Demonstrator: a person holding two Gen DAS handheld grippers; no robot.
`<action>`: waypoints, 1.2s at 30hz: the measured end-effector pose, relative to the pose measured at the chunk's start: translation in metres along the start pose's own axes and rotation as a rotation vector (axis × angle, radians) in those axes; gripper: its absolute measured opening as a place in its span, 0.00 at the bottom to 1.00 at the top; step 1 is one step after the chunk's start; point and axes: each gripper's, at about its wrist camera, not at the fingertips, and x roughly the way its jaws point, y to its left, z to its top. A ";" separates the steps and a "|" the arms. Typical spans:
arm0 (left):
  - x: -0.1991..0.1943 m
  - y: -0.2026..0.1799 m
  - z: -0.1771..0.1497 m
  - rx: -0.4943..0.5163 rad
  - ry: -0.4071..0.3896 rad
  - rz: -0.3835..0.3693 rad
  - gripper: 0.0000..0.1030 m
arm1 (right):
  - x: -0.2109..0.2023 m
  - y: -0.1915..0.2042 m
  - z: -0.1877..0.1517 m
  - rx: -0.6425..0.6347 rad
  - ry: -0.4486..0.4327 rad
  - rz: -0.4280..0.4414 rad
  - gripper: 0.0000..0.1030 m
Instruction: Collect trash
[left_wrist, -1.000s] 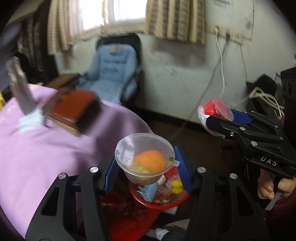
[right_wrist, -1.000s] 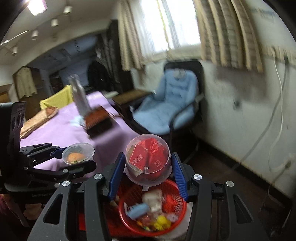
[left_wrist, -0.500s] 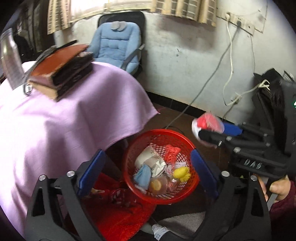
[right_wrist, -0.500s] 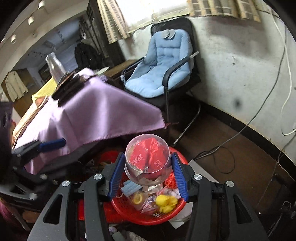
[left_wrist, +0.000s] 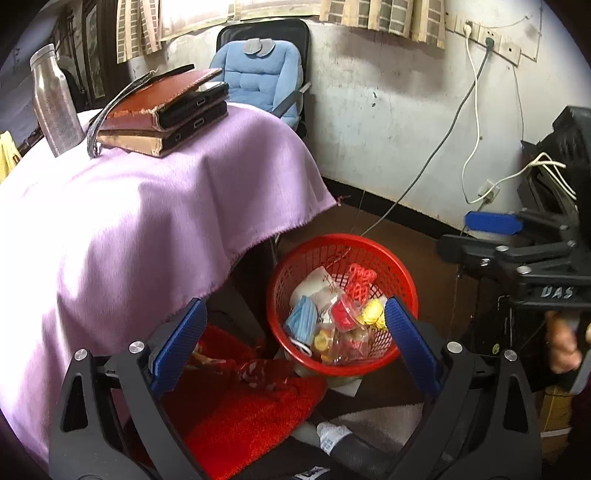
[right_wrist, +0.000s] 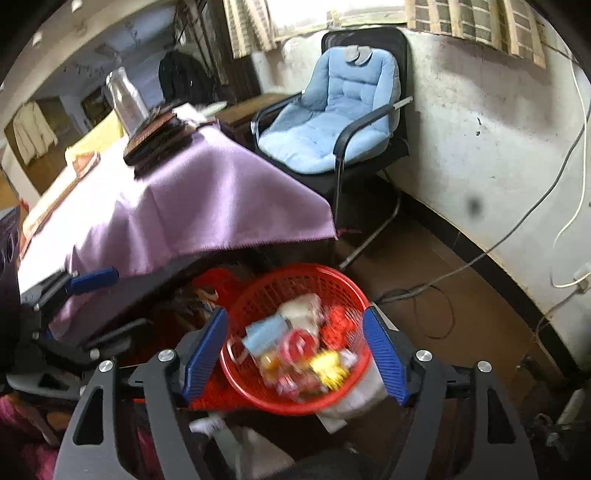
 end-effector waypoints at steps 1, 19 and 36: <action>-0.001 -0.002 -0.002 0.004 0.004 0.008 0.91 | -0.003 -0.002 -0.001 -0.014 0.014 -0.019 0.73; -0.008 -0.018 -0.022 0.044 0.042 0.067 0.92 | -0.007 -0.011 -0.026 -0.120 0.144 0.004 0.84; -0.007 -0.018 -0.024 0.050 0.043 0.082 0.92 | -0.003 0.004 -0.030 -0.167 0.162 0.001 0.84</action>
